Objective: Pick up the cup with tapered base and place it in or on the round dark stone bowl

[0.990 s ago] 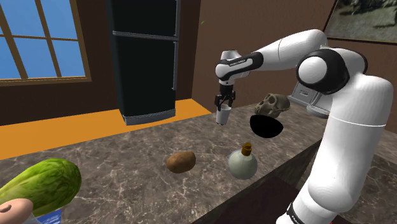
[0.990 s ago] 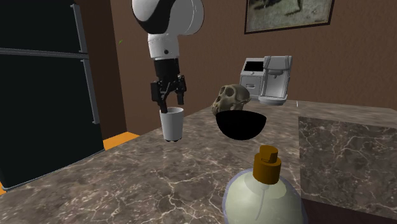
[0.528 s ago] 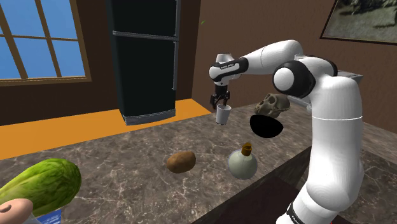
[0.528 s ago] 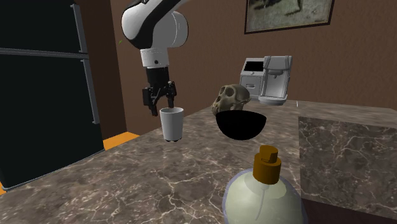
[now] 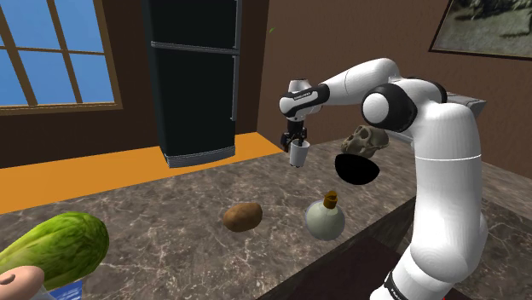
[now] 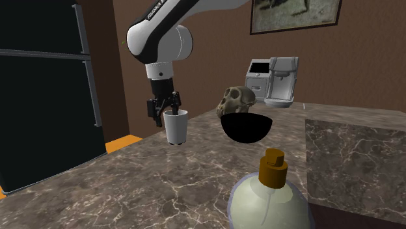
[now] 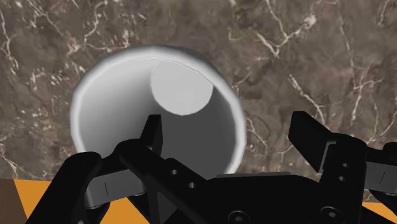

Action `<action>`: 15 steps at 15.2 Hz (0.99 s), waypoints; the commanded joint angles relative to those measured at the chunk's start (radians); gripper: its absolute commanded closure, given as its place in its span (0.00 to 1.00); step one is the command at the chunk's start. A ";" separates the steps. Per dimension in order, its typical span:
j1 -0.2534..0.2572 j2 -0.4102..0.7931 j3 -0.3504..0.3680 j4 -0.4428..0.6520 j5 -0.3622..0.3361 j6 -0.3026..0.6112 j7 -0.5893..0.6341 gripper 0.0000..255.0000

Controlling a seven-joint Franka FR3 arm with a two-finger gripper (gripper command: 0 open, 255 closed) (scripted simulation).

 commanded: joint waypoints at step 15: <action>0.000 0.000 0.000 -0.002 0.000 0.003 0.000 1.00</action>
